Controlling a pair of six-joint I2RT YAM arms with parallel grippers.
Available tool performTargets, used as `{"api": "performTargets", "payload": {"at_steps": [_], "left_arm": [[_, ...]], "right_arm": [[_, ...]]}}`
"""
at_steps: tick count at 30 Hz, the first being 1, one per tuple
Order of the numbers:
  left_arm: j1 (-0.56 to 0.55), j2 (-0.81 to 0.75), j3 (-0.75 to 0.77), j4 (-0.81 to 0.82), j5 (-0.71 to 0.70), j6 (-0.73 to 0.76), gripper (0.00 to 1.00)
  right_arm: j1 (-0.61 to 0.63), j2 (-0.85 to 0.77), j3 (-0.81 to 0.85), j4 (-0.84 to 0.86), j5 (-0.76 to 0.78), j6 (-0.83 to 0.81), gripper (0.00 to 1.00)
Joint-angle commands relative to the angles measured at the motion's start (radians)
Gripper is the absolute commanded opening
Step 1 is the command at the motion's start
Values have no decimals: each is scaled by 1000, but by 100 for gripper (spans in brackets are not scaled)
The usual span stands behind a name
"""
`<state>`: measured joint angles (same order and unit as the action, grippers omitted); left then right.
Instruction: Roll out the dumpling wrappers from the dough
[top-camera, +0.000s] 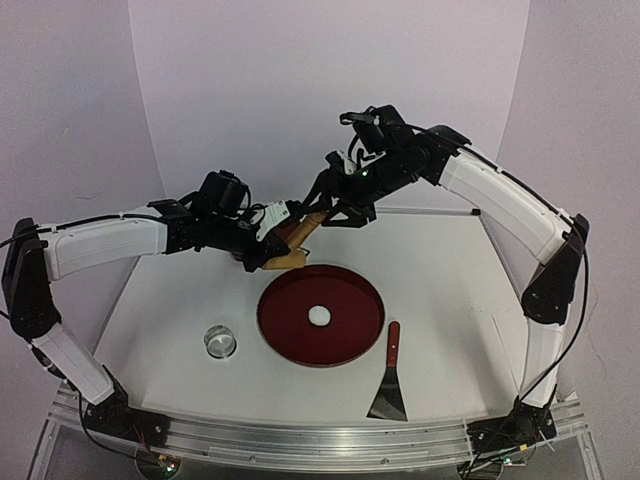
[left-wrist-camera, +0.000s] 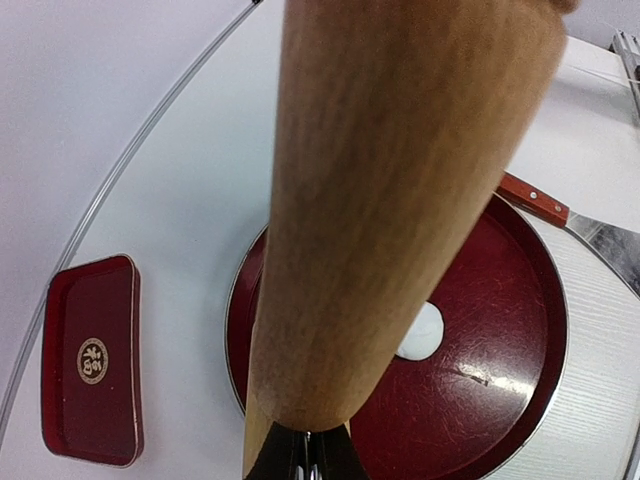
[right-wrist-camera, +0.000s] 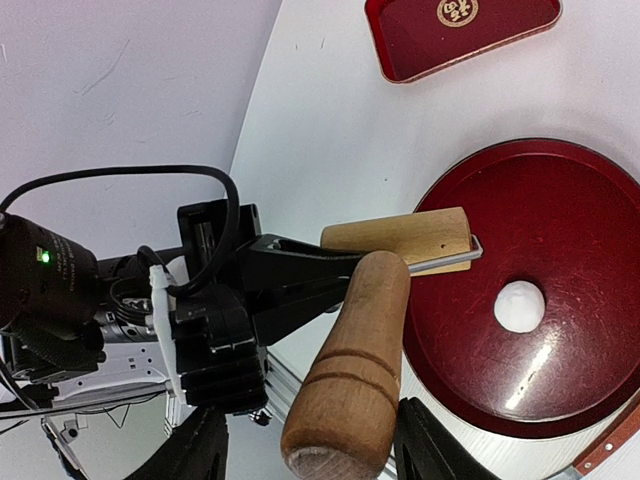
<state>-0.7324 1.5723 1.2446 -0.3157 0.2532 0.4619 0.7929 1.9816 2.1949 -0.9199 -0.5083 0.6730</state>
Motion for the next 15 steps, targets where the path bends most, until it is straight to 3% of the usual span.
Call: {"api": "performTargets", "payload": {"at_steps": [1, 10, 15], "left_arm": [[-12, -33, 32, 63, 8, -25, 0], [-13, -76, 30, 20, 33, -45, 0], [-13, -120, 12, 9, 30, -60, 0]], "right_arm": [[6, 11, -14, 23, 25, 7, 56], [3, -4, -33, 20, 34, -5, 39], [-1, -12, -50, 16, 37, -8, 38]]}}
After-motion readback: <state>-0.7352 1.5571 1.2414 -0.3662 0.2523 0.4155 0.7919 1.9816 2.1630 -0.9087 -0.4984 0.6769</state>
